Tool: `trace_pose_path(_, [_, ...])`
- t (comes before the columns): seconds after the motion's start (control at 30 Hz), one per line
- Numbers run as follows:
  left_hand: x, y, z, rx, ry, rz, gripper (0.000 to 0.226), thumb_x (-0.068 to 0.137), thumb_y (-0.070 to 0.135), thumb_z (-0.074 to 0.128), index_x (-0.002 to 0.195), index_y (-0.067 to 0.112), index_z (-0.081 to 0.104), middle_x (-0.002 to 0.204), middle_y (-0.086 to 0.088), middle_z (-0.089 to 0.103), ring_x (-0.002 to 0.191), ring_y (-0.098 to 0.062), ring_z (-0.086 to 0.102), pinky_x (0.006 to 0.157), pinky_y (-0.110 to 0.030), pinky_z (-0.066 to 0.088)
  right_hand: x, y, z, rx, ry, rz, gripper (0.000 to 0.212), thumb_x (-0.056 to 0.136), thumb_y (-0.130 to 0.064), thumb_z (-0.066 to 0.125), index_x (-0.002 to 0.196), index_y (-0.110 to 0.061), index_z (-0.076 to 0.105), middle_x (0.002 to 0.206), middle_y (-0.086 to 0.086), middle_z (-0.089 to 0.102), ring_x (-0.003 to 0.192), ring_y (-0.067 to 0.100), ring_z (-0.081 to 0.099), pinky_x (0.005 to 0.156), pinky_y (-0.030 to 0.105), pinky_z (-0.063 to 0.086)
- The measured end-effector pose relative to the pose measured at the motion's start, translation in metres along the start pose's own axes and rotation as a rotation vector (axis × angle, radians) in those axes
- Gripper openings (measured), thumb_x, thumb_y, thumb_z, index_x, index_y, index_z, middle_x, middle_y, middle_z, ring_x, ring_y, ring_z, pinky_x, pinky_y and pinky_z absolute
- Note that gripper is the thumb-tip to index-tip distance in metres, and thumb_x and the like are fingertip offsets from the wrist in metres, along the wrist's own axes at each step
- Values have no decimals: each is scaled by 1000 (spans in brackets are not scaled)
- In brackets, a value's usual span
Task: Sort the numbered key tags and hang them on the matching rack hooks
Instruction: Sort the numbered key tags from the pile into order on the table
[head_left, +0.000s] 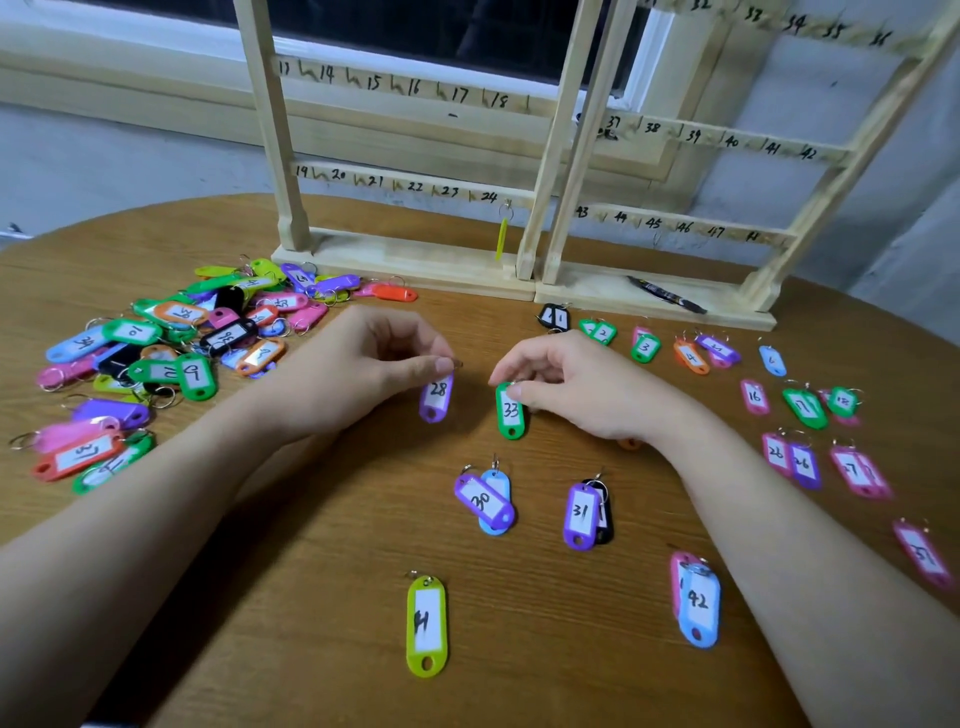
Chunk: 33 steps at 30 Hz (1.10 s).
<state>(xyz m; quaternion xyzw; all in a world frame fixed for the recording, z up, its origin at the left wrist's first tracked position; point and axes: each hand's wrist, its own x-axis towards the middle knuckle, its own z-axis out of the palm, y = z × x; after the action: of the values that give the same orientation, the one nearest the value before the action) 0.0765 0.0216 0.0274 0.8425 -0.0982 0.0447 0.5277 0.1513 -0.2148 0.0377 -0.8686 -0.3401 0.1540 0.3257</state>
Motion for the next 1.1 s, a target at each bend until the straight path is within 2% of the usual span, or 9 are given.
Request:
trace_pose_path(0.17, [-2, 2, 1, -33, -15, -37, 3, 89, 13, 72, 90, 11, 73, 88, -4, 77, 81, -7, 68, 79, -20, 53, -4, -5, -6, 33, 22, 31, 14, 98, -13, 64, 107, -18, 75, 83, -7, 75, 71, 3, 65, 66, 17, 51])
trace_pose_path(0.23, [-3, 4, -2, -75, 6, -54, 2, 87, 13, 74, 88, 13, 73, 90, -11, 76, 83, -13, 68, 84, -33, 54, -11, -8, -12, 56, 46, 41, 14, 98, -14, 64, 106, -19, 75, 77, -14, 74, 70, 1, 65, 65, 19, 48])
trace_pose_path(0.33, [-4, 5, -4, -152, 21, -78, 8, 82, 17, 77, 89, 14, 75, 91, -22, 72, 83, -24, 64, 85, -44, 52, -31, -11, -25, 83, 66, 54, 12, 98, -15, 65, 104, -21, 74, 85, -8, 77, 74, 6, 66, 70, 28, 51])
trace_pose_path(0.53, [-5, 10, 7, -208, -17, -70, 16, 78, 14, 75, 93, 10, 73, 77, -6, 70, 75, -18, 61, 71, -25, 51, -95, 0, -53, 59, 100, 117, 8, 94, -13, 70, 98, -20, 73, 80, -7, 75, 70, 5, 65, 64, 10, 45])
trace_pose_path(0.63, [0, 16, 14, -138, -68, -45, 6, 82, 11, 74, 88, 12, 75, 81, -9, 73, 75, -16, 63, 69, -21, 52, -123, 17, -59, -8, 91, 195, 8, 93, -12, 71, 94, -20, 73, 75, -7, 73, 69, 6, 66, 69, 15, 49])
trace_pose_path(0.73, [8, 27, 26, -110, -120, 5, 13, 78, 22, 74, 87, 13, 75, 90, -15, 76, 79, -14, 66, 71, -22, 52, -147, 36, -64, -22, 106, 278, 7, 92, -13, 72, 93, -20, 73, 79, -5, 75, 72, 12, 70, 75, 25, 56])
trace_pose_path(0.9, [26, 47, 61, -79, -181, -5, 6, 89, 4, 71, 92, 9, 72, 81, -5, 74, 73, -6, 64, 66, -14, 49, -170, 51, -60, -49, 156, 330, 9, 92, -14, 72, 92, -23, 74, 81, -2, 73, 72, 8, 68, 70, 20, 54])
trace_pose_path(1.03, [43, 60, 86, -15, -247, -27, 3, 90, 4, 72, 90, 7, 70, 82, -11, 75, 72, -11, 63, 65, -15, 49, -175, 56, -54, -112, 198, 335, 10, 92, -22, 71, 88, -32, 73, 82, -1, 72, 71, 8, 62, 70, 34, 53])
trace_pose_path(1.1, [50, 64, 97, 50, -252, -21, 3, 90, 7, 73, 90, 7, 70, 85, -9, 77, 72, -7, 66, 67, -14, 49, -179, 59, -54, -90, 204, 335, 8, 92, -26, 71, 91, -33, 72, 83, 0, 72, 73, 11, 64, 69, 33, 54])
